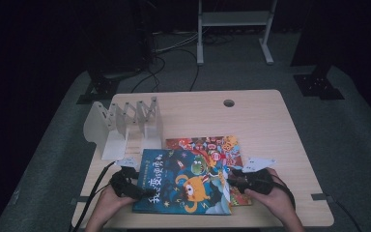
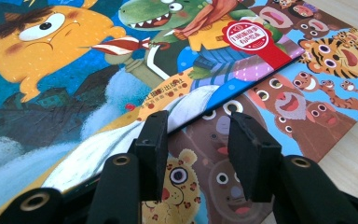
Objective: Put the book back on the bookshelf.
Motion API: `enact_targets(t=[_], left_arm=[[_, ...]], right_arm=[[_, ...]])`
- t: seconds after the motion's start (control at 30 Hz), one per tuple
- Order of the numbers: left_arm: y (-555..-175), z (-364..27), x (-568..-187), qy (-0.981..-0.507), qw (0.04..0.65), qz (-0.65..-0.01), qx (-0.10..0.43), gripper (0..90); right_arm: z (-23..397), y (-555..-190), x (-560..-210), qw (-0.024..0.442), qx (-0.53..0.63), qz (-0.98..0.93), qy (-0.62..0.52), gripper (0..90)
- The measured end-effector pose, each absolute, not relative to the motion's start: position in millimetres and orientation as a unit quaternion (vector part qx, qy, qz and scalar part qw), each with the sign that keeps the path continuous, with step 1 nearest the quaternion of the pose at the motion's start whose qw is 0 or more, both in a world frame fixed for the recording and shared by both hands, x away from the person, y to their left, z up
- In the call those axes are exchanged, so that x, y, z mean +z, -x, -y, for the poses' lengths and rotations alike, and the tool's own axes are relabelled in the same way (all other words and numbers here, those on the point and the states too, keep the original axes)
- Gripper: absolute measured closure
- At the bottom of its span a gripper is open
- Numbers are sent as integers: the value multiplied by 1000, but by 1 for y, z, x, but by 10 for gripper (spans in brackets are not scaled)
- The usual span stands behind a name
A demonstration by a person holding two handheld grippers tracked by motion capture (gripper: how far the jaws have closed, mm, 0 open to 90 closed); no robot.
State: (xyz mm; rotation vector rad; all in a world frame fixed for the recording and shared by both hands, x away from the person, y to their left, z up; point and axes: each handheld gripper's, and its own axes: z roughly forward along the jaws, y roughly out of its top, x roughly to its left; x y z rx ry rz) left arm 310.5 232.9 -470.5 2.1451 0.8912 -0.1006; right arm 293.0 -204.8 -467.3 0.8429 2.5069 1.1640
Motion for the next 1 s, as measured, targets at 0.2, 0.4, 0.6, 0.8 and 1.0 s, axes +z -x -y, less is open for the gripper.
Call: enact_targets(t=[0.2,0.4,0.6,0.8,1.0], left_arm=[[-306,-233,-459,-852,394,-343,-31,0],[-297,-232,-435,-846,416,-333,-3,0],[-291,-228,-409,-848,426,-314,18,0],[-299,-226,-386,-848,435,-303,30,0],[-316,-221,-367,-854,430,-292,35,0]], right_arm=[[204,-293,-467,126,400,-862,-285,576],[203,-292,-468,121,402,-864,-279,579],[203,-291,-467,116,403,-866,-272,577],[198,-289,-467,103,404,-871,-259,554],[190,-285,-466,93,404,-878,-238,539]])
